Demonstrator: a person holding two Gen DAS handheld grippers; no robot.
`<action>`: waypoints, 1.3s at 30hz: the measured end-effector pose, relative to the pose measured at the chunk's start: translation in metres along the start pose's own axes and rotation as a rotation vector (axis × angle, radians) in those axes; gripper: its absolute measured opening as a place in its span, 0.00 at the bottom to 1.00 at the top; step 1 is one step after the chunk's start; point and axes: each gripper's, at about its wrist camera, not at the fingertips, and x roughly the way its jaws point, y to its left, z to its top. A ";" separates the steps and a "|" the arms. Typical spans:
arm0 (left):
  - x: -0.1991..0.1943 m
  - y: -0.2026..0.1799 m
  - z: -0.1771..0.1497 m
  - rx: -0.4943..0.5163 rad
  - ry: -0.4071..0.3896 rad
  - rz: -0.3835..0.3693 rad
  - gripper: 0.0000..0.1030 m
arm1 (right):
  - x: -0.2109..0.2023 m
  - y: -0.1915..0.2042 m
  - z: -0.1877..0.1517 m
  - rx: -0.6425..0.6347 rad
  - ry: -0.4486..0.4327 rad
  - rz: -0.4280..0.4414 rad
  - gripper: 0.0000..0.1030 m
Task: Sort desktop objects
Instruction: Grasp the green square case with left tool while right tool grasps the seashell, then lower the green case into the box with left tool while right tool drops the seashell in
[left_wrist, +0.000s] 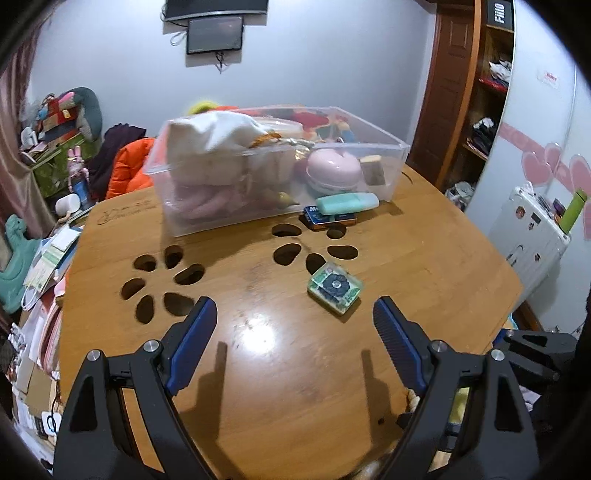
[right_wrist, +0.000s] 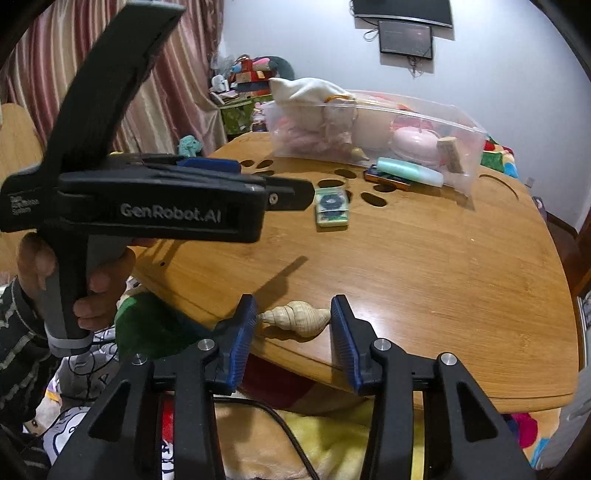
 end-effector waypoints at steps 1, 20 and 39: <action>0.006 -0.001 0.002 0.004 0.009 -0.004 0.85 | -0.001 -0.003 0.001 0.004 -0.001 -0.002 0.37; 0.040 -0.022 0.013 0.064 0.046 -0.036 0.39 | -0.020 -0.085 0.032 0.118 -0.057 -0.145 0.37; -0.010 0.002 0.040 -0.028 -0.125 0.007 0.39 | -0.024 -0.087 0.093 0.037 -0.144 -0.141 0.37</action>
